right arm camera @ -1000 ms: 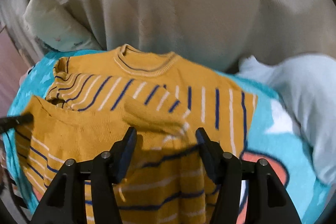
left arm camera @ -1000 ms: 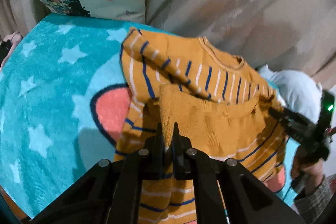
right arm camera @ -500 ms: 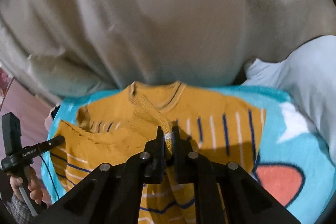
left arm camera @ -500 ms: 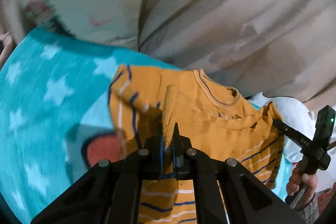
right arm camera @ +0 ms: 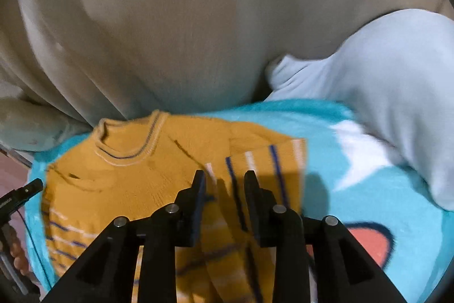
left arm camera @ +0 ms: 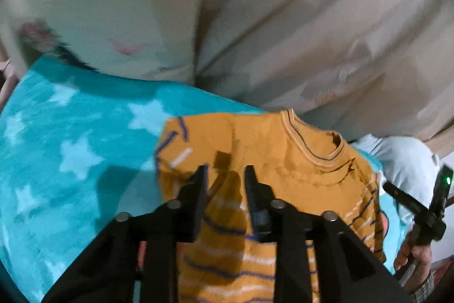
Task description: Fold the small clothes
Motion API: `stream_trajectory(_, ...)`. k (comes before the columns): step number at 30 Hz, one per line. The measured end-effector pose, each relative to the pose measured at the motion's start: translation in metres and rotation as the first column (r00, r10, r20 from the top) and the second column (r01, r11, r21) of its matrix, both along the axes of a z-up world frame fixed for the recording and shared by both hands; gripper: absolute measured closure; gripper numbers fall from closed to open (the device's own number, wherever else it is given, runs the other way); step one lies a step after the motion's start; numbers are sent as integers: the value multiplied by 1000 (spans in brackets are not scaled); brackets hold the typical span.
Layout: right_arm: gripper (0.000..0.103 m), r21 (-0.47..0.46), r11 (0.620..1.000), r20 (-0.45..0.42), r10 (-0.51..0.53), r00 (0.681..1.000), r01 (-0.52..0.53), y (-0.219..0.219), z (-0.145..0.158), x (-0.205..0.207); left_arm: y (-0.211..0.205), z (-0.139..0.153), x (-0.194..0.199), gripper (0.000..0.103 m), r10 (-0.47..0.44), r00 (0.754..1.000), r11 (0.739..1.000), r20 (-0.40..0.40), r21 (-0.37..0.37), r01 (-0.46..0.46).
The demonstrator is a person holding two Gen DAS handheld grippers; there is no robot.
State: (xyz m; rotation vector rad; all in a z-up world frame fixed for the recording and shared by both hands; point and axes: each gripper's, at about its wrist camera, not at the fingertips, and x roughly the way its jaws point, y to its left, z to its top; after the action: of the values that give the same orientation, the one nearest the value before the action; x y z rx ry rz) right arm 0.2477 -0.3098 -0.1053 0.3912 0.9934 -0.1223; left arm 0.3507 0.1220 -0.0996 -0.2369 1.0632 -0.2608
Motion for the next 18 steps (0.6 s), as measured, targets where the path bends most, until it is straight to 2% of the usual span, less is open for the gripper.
stream_trajectory(2,50,71,997,31,-11,999,9,-9,9,-27,17,6,-20,64,41,999,999,11,-4,-41)
stream_trajectory(5,49,196,981,17,-7,1000,3,-22,2,-73,40,2,-54,59,88,996,996,-10,-3,-88)
stream_trajectory(10,48,249,968,-58,14,998,1,-19,-29,-136,68,-19,-119,59,170,981,984,-90,-35,-174)
stream_trajectory(12,47,301,953,-63,13,998,7,-14,-38,-149,75,-23,-140,59,199,973,976,-114,-64,-207)
stream_trajectory(14,40,335,942,-57,1,998,18,-7,-45,-153,80,-30,-156,58,217,965,967,-151,-102,-233)
stream_trajectory(15,40,351,936,-57,5,998,15,-2,-50,-153,79,-35,-160,58,224,961,964,-164,-107,-243)
stream_trajectory(18,39,347,938,-63,23,998,1,15,-58,-147,70,-45,-164,56,212,961,965,-178,-117,-234)
